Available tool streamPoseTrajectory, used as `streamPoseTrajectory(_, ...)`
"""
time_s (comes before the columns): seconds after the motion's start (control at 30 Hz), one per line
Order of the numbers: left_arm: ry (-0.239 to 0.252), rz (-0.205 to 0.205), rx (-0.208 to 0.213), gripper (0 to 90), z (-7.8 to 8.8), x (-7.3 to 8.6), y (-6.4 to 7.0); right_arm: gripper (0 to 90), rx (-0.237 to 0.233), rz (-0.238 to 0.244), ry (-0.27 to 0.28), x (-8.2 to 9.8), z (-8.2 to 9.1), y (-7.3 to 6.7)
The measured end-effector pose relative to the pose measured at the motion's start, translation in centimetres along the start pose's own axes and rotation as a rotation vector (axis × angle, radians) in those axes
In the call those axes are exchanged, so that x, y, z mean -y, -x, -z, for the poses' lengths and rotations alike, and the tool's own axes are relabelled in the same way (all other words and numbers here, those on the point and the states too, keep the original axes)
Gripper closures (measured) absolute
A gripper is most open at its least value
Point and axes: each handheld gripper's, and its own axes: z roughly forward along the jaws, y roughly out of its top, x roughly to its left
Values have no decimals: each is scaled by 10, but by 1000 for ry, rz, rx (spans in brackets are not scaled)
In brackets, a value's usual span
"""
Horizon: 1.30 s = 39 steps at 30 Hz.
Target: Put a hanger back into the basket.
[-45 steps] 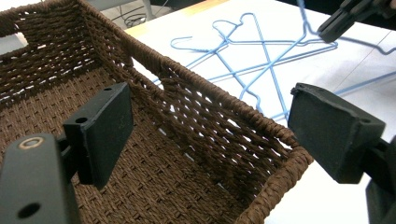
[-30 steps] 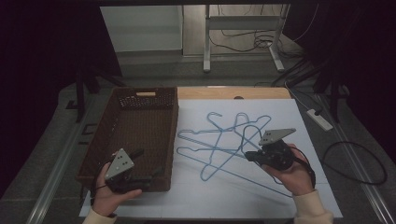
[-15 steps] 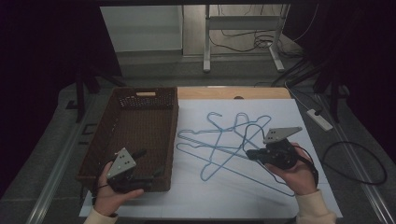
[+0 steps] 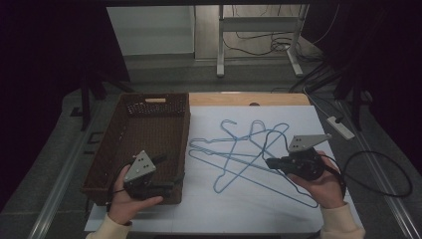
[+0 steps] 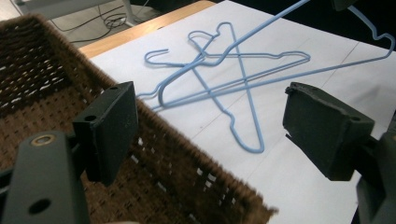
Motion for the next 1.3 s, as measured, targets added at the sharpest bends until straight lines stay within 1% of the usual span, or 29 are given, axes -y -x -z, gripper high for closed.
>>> streamPoseTrajectory(0.03, 0, 0, 0, 191, 0, 0, 0, 883, 0, 0, 0, 0, 0, 0)
streamPoseTrajectory(0.27, -19, -24, 28, 210, -17, -25, 8, 882, -11, 16, -2, -1, 0, -2)
streamPoseTrajectory(0.43, -41, -64, 60, 222, -32, -39, 14, 882, -25, 32, -5, -2, 0, -4)
streamPoseTrajectory(0.57, -63, -88, 95, 230, -44, -48, 20, 883, -36, 40, -12, -2, 0, -5)
streamPoseTrajectory(0.63, -73, -92, 122, 234, -52, -54, 22, 883, -41, 42, -15, -2, 0, -5)
streamPoseTrajectory(0.73, -92, -102, 145, 238, -63, -60, 25, 883, -47, 46, -18, -2, 0, -6)
streamPoseTrajectory(0.83, -130, -126, 185, 245, -77, -67, 29, 882, -53, 50, -21, -2, 1, -6)
streamPoseTrajectory(0.9, -149, -129, 211, 250, -85, -70, 30, 883, -58, 54, -19, -2, 2, -6)
streamPoseTrajectory(1.03, -175, -129, 235, 259, -97, -73, 31, 882, -71, 60, -10, -1, 4, -6)
streamPoseTrajectory(1.1, -189, -132, 257, 272, -102, -74, 32, 882, -79, 66, -12, -2, 4, -7)
streamPoseTrajectory(1.13, -197, -138, 267, 276, -104, -74, 32, 882, -80, 70, -12, -2, 5, -8)
streamPoseTrajectory(1.17, -205, -146, 273, 301, -107, -75, 33, 882, -86, 77, -14, -2, 5, -9)
streamPoseTrajectory(1.2, -214, -151, 282, 301, -109, -75, 33, 882, -86, 77, -14, -2, 5, -9)
streamPoseTrajectory(1.23, -223, -158, 293, 333, -111, -75, 34, 882, -92, 82, -14, -3, 5, -10)
streamPoseTrajectory(1.3, -251, -185, 312, 348, -116, -75, 37, 882, -96, 87, -13, -3, 4, -10)
